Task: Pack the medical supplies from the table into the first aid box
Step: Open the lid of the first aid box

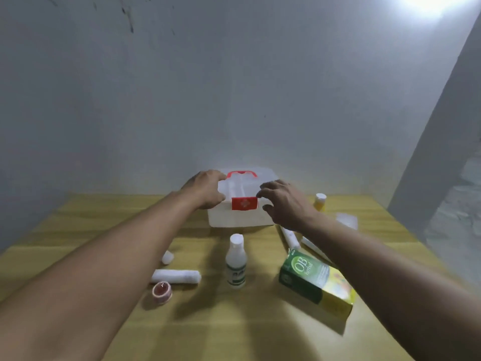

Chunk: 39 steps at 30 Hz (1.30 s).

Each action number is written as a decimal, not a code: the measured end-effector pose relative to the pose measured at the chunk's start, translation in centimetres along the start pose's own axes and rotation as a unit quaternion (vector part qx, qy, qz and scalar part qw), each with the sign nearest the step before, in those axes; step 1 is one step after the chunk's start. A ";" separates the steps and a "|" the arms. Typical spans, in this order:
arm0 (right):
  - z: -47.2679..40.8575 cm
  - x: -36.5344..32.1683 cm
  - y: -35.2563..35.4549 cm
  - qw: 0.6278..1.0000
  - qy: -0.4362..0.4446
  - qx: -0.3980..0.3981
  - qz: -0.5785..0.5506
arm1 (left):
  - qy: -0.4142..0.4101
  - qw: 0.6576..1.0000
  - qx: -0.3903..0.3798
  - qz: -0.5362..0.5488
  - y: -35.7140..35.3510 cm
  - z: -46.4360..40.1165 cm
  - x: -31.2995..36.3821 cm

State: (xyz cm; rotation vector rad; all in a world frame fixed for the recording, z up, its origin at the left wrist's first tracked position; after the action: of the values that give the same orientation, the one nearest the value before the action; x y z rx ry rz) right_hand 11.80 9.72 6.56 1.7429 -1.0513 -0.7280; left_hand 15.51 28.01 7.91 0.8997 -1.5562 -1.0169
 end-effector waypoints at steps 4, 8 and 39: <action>-0.9 0.6 -2.6 0.995 0.081 0.018 0.058 | -0.015 1.000 -0.003 0.007 -1.0 -1.2 -1.1; -1.6 1.1 -4.0 0.987 0.118 0.008 0.105 | -0.024 1.000 0.002 0.010 -1.9 -2.5 -2.0; -1.9 0.2 -4.0 0.921 0.273 0.209 0.185 | -0.032 0.999 0.018 0.036 -2.0 -1.5 -2.2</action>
State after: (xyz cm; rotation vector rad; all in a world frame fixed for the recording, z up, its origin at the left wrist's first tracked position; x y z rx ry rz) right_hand 14.80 11.08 3.58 1.8621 -1.1340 0.2396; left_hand 17.54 29.03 5.49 0.8368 -1.6525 -0.9785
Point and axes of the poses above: each hand's wrist, its own z-axis away from the middle knuckle, its own y-axis out of the back of the hand, x = y × z, the point moved 5 cm from there along -z, towards the middle knuckle, and after that the axes turned 1 degree about -y, right-handed, at the moved point
